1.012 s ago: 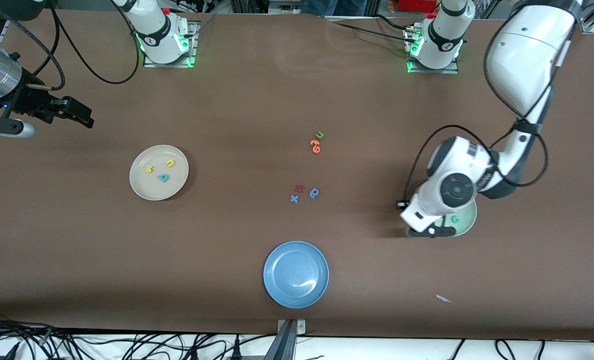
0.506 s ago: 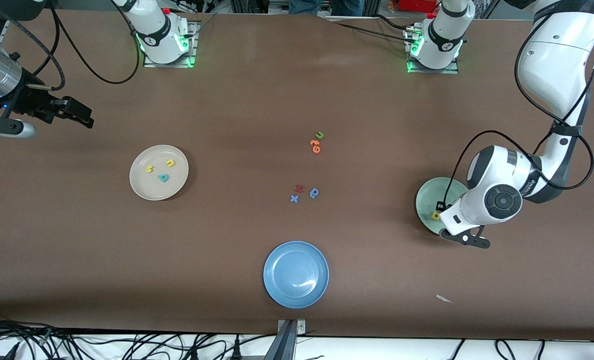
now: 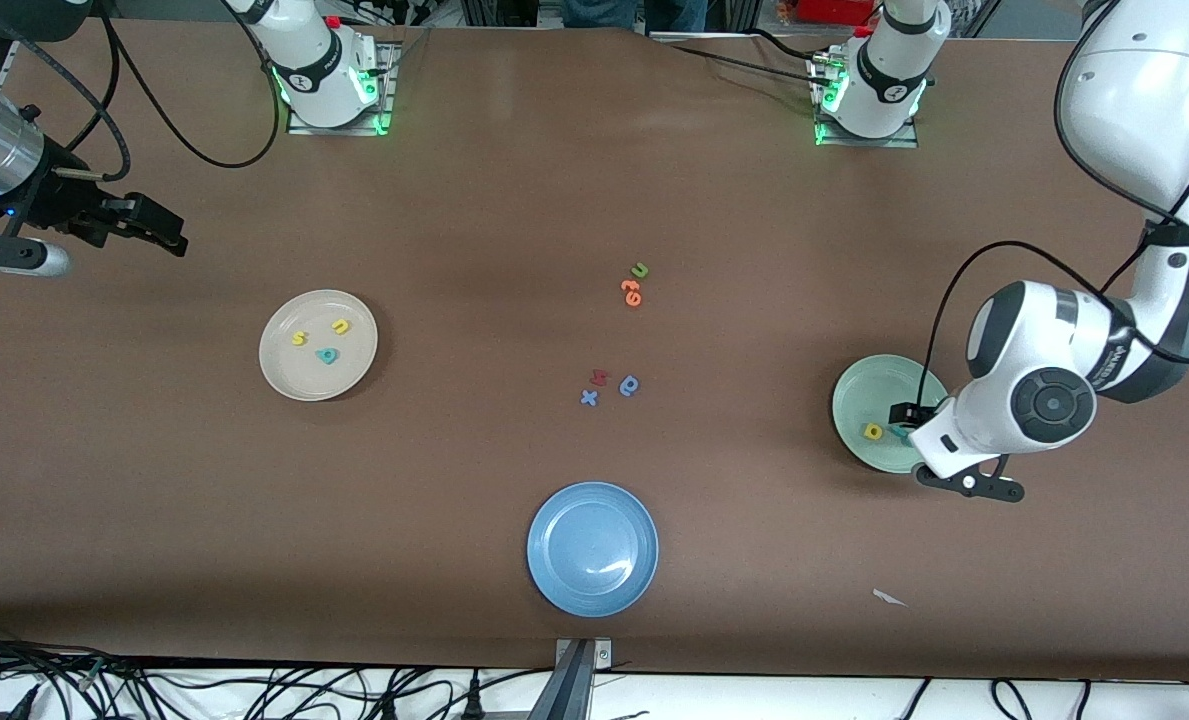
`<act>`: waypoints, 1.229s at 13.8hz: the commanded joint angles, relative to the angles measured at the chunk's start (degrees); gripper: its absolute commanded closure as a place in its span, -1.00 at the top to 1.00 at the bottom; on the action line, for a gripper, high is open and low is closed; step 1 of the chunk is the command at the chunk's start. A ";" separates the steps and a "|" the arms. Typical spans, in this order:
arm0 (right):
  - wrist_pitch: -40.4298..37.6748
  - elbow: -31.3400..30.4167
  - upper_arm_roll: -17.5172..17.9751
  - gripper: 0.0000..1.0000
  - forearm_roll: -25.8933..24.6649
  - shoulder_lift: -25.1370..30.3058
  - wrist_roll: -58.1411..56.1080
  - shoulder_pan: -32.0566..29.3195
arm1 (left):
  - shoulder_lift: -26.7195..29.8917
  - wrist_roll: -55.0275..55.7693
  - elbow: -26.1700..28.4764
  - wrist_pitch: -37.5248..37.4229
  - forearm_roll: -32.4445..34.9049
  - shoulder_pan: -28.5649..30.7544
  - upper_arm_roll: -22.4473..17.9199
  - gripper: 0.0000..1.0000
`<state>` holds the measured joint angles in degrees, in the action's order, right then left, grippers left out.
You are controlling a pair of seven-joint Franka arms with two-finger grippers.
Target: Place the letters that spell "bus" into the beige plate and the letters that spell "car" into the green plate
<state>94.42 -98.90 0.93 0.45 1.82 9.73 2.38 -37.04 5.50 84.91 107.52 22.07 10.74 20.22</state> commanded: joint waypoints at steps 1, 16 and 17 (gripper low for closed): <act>-0.81 1.43 0.13 1.00 1.22 -0.68 -0.77 -0.54 | 4.58 -1.01 1.65 -1.96 -3.85 0.78 -0.35 1.00; -0.81 1.43 0.04 1.00 1.22 -0.77 -0.77 -0.54 | 35.02 -13.76 11.16 -8.03 -21.63 -20.58 -28.65 1.00; -0.90 1.43 0.04 1.00 1.22 -0.68 -0.77 -0.54 | 34.67 -13.76 11.16 -8.03 -21.54 -20.32 -28.39 1.00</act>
<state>94.39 -98.83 0.92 0.46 1.67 9.73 2.36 -2.75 -7.34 94.96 99.50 1.36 -8.91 -7.19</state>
